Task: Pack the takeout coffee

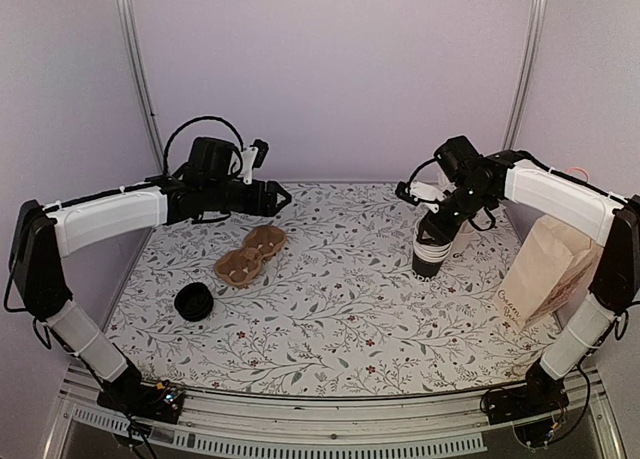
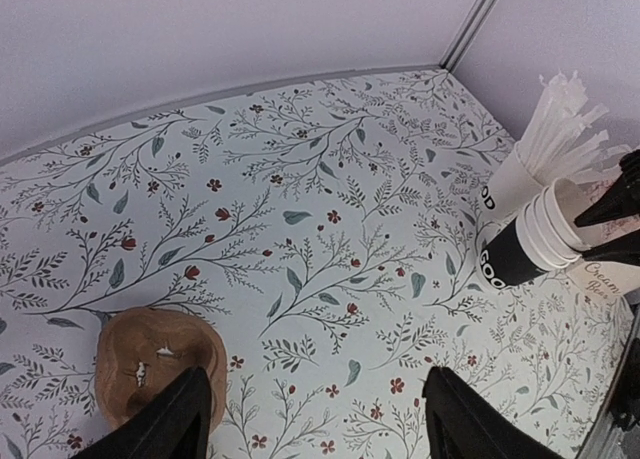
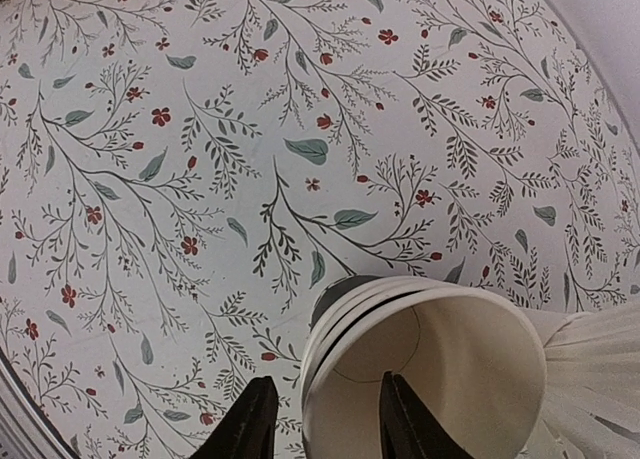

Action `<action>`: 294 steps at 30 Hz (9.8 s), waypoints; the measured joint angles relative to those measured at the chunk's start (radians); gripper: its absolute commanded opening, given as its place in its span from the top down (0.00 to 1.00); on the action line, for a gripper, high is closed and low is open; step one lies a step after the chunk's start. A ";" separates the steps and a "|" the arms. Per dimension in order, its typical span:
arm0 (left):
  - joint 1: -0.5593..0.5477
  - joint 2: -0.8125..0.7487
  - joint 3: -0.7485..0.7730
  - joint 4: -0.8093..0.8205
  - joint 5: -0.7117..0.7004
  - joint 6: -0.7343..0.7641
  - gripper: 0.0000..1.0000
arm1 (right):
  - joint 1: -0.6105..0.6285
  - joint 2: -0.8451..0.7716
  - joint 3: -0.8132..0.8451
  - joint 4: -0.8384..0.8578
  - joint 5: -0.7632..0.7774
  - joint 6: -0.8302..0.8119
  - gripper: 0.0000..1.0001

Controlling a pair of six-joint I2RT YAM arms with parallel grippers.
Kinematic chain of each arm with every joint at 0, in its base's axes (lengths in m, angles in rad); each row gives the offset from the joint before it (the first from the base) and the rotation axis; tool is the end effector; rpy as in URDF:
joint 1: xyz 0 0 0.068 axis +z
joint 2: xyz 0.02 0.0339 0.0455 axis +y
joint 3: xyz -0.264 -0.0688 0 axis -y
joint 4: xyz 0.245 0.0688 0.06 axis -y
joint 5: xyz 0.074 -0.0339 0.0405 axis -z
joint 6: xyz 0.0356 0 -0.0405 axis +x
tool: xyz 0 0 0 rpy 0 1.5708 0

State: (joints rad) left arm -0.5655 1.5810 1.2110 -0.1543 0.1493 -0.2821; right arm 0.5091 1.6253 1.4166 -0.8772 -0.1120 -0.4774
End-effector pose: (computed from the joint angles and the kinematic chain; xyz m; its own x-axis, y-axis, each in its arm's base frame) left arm 0.3073 -0.2013 0.2902 -0.5837 0.0444 -0.8107 0.4957 0.8103 -0.3125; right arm 0.2927 0.1680 0.2883 -0.4427 -0.7700 -0.4594 -0.8255 0.5500 -0.1263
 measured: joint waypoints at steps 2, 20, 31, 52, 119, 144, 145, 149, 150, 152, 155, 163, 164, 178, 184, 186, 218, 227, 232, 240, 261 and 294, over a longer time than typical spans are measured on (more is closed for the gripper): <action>0.000 0.000 0.000 -0.001 0.000 0.000 0.25 | -0.002 0.000 -0.003 -0.002 0.004 0.003 0.66; -0.001 0.000 0.000 -0.007 0.000 0.000 0.25 | -0.005 0.000 -0.019 -0.021 0.007 0.006 0.81; -0.001 0.000 0.000 -0.009 0.000 0.001 0.25 | -0.005 0.000 -0.019 -0.021 -0.001 0.006 0.93; -0.001 0.000 0.000 -0.027 0.000 0.005 0.25 | 0.036 0.097 0.170 -0.058 -0.038 -0.033 1.00; -0.002 0.025 0.058 -0.110 -0.009 0.033 0.25 | 0.129 0.066 0.455 -0.137 -0.269 -0.253 1.00; 0.114 0.024 0.068 -0.121 0.001 0.031 0.26 | 0.563 0.097 -0.006 0.014 -0.062 -0.283 0.94; 0.114 0.023 0.068 -0.121 0.001 0.030 0.26 | 0.565 0.104 -0.007 0.018 -0.057 -0.283 0.93; 0.114 0.022 0.068 -0.121 0.001 0.029 0.26 | 0.578 0.114 -0.012 0.028 -0.050 -0.286 0.85; 0.114 0.021 0.068 -0.121 0.001 0.028 0.26 | 0.582 0.114 -0.013 0.029 -0.050 -0.288 0.83; 0.114 0.021 0.068 -0.122 0.001 0.027 0.26 | 0.586 0.114 -0.013 0.031 -0.051 -0.290 0.78; 0.114 0.021 0.068 -0.122 0.001 0.027 0.26 | 0.590 0.114 -0.014 0.031 -0.054 -0.293 0.73; 0.115 0.020 0.068 -0.128 -0.012 0.027 0.31 | 0.557 0.052 -0.016 -0.027 -0.118 -0.313 0.66; 0.115 0.018 0.068 -0.132 -0.024 0.027 0.33 | 0.537 0.027 -0.015 -0.038 -0.148 -0.314 0.65; 0.106 -0.153 0.086 -0.525 -0.053 -0.045 0.47 | 0.034 -0.425 -0.519 0.274 -0.525 -0.199 0.56; 0.099 -0.241 -0.051 -0.688 -0.055 -0.065 0.34 | 0.007 -0.509 -0.641 0.386 -0.534 -0.164 0.46; 0.099 -0.272 -0.085 -0.720 -0.082 -0.068 0.38 | -0.008 -0.543 -0.653 0.409 -0.525 -0.161 0.45; 0.102 -0.084 -0.237 -0.807 -0.215 -0.071 0.67 | -0.051 -0.484 -0.659 0.431 -0.390 -0.222 0.43; 0.102 -0.021 -0.209 -0.798 -0.223 -0.058 0.83 | -0.051 -0.484 -0.659 0.430 -0.387 -0.229 0.43; 0.102 -0.012 -0.209 -0.795 -0.222 -0.050 0.88 | -0.051 -0.483 -0.659 0.430 -0.376 -0.234 0.43; 0.101 -0.021 -0.188 -0.814 -0.223 -0.054 0.93 | -0.051 -0.475 -0.659 0.430 -0.369 -0.238 0.43; 0.140 -0.072 -0.080 -0.850 -0.287 -0.046 1.00 | -0.051 -0.457 -0.665 0.428 -0.368 -0.243 0.43; 0.079 -0.396 -0.146 0.059 0.639 -0.227 0.94 | -0.024 -0.454 -0.241 0.382 -0.671 -0.152 0.17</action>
State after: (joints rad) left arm -0.4870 1.1851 1.0645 -0.0956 0.7887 -0.5095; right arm 0.4847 1.1713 1.1759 -0.4950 -0.7834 -0.6292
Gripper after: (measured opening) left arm 0.060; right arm 0.772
